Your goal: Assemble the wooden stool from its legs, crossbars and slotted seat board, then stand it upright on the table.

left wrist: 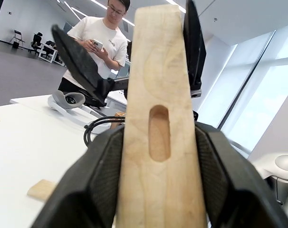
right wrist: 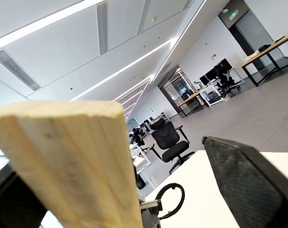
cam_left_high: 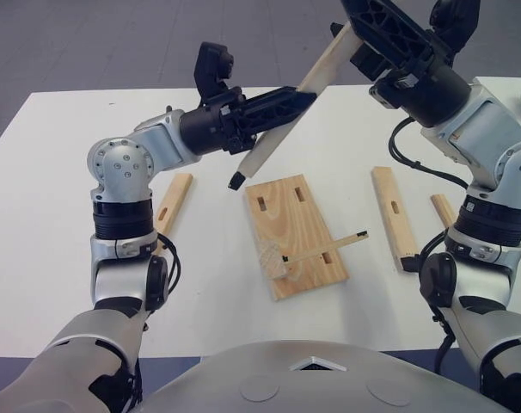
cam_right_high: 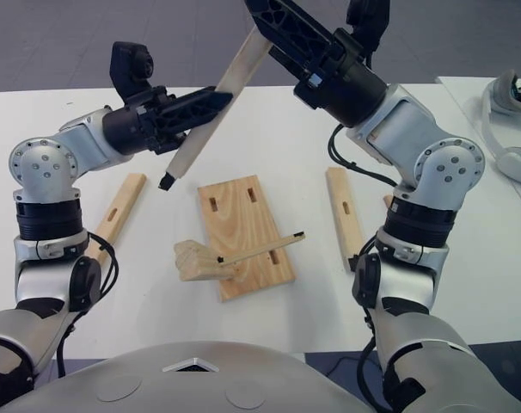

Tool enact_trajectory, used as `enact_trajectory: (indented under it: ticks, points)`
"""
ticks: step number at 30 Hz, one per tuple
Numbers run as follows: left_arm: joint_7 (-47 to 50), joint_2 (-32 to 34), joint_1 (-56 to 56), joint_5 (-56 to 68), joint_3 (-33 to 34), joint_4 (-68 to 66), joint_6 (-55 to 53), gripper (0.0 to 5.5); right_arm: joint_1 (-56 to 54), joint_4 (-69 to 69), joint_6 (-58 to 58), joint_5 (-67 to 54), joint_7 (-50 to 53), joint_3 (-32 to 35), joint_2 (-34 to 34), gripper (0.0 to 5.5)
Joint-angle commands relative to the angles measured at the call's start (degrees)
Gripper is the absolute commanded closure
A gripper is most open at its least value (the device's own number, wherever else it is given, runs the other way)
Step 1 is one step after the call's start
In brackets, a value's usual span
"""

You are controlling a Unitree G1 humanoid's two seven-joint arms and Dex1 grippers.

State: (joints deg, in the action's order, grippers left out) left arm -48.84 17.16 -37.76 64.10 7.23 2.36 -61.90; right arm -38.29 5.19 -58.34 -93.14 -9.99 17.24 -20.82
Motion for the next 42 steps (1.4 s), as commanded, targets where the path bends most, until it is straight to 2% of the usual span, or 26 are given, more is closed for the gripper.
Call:
enact_trajectory:
  ticks: [1, 3, 13, 22, 23, 29, 36, 40, 42]
  points:
    - [0.0, 0.3, -0.1, 0.3, 0.2, -0.3, -0.1, 3.43, 0.5, 0.7, -0.4, -2.7, -0.3, -0.5, -1.0, 1.09]
    - [0.4, 0.0, 0.0, 0.1, 0.4, -0.6, 0.5, 3.43, 0.5, 0.6, -0.4, -3.1, -0.5, -0.9, -1.2, 1.36]
    - [1.1, -0.9, 2.0, 1.9, 0.2, 0.3, -1.4, 3.43, 0.8, 0.5, 0.1, -3.6, -1.6, -2.0, -2.3, 3.33]
    - [1.3, -1.2, 2.9, 1.1, -1.4, 1.4, -1.8, 3.43, 1.2, 1.0, 0.5, -3.8, -1.6, -2.3, -2.9, 3.34]
    - [1.6, -1.4, 3.2, 1.0, -1.5, 1.3, -1.8, 3.06, 0.9, 0.8, 1.0, -2.2, -1.5, -2.5, -3.1, 3.34]
    - [2.2, -0.6, 5.4, -1.7, -1.7, 0.3, 0.3, 2.03, -2.8, -2.7, 7.3, 12.2, -4.0, -2.2, -5.4, 3.43]
    - [-0.5, 4.5, 13.0, -8.6, -3.7, 0.5, 3.9, 0.88, -1.8, -5.4, 10.1, 30.4, -21.0, -7.2, -15.0, 3.43]
    - [-0.1, 6.1, 18.8, -10.2, -2.8, 2.9, 5.6, 0.21, -1.2, -5.5, 11.0, 36.5, -29.9, -9.0, -18.6, 3.43]
    - [0.6, 6.4, 21.3, -10.6, -2.6, 4.5, 6.3, 0.10, -0.7, -5.5, 10.4, 37.3, -32.0, -8.2, -19.0, 3.43]
